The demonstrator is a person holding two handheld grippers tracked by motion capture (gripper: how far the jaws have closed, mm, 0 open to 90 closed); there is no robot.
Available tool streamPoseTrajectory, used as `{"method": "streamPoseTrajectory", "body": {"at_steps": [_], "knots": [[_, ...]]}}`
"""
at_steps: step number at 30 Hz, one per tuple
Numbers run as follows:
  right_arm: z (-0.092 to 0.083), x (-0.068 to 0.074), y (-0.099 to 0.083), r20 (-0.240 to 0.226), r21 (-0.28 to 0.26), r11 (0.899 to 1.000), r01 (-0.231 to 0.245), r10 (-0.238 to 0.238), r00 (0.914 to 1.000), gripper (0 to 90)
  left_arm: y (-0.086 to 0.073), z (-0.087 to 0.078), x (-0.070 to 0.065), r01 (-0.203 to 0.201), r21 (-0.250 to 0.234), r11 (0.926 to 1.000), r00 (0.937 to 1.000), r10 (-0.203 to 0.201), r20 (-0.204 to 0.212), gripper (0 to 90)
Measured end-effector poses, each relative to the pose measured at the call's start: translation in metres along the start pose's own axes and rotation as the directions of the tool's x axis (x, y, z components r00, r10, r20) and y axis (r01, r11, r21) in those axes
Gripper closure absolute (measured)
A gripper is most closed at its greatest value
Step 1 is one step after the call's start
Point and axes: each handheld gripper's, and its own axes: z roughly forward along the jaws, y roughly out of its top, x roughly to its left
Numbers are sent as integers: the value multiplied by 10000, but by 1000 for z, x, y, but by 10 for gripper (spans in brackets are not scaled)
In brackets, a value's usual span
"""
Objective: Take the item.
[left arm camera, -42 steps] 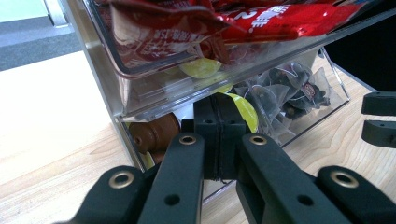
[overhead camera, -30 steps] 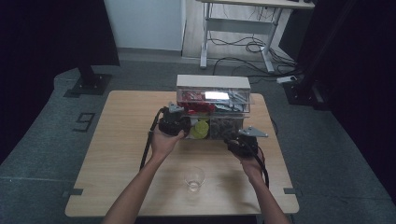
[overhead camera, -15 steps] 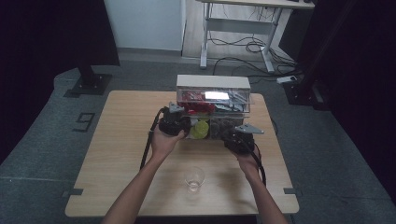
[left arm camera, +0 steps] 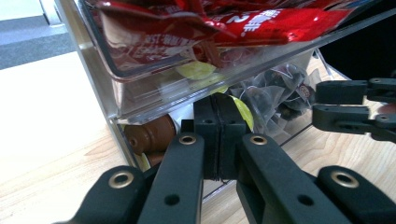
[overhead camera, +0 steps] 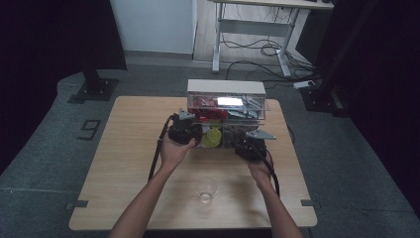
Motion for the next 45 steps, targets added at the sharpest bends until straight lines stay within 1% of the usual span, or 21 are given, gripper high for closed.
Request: {"method": "streamPoseTrajectory", "body": {"at_steps": [3,6,11,14,18,22,23,27,29,32,35,39,41,42,43,44,45], "knots": [[4,-2,1,39,51,10000,-78,78,10000,576,0,0,0,11,-17,10000,10000,-11,0,893],[6,-2,1,129,43,10000,-18,17,9999,578,0,0,0,9,-14,10000,10000,-9,-20,893],[11,-4,0,116,79,9999,-71,70,9999,578,0,0,-1,2,-2,10000,10000,-2,-26,893],[15,-3,3,79,90,9999,-110,109,9999,578,1,0,0,35,-14,10000,10000,-35,-2,893],[17,-3,5,74,17,9998,-181,180,9998,579,1,0,-1,-21,10,10000,10000,21,-33,893],[22,-3,3,81,74,9998,-168,168,9998,582,2,0,0,-28,33,10000,10000,28,-41,893],[25,-2,3,49,35,9997,-243,243,9997,582,1,0,0,-14,34,10000,10000,14,-30,894],[28,-1,3,75,14,9996,-269,268,9996,586,1,0,0,-37,33,10000,10000,37,-42,893],[31,0,3,171,31,9997,-226,225,9996,591,1,0,0,-40,30,10000,10000,40,-34,894],[33,0,3,182,7,9996,-266,266,9995,596,2,0,-1,-118,77,9999,9999,118,-60,893],[36,-1,3,214,109,9994,-333,331,9992,604,2,0,-1,-122,79,9999,9999,123,-57,893],[39,0,6,367,114,9997,-199,195,9991,626,2,1,-1,-99,52,9999,9999,99,-14,892],[40,-1,6,376,124,9997,-211,206,9991,634,2,1,-1,-100,46,9999,10000,100,-4,892],[42,-1,5,435,104,9997,-209,205,9988,650,2,1,-1,-100,42,9999,10000,100,6,891],[43,-1,5,387,82,9995,-298,295,9988,690,2,1,-1,-127,55,9999,9999,127,11,892],[43,-1,5,387,82,9995,-298,295,9988,690,2,1,-1,-146,53,9999,9999,146,16,892],[44,-2,5,340,63,9994,-342,340,9988,719,2,1,-1,-127,41,9999,9999,127,25,892]]}}
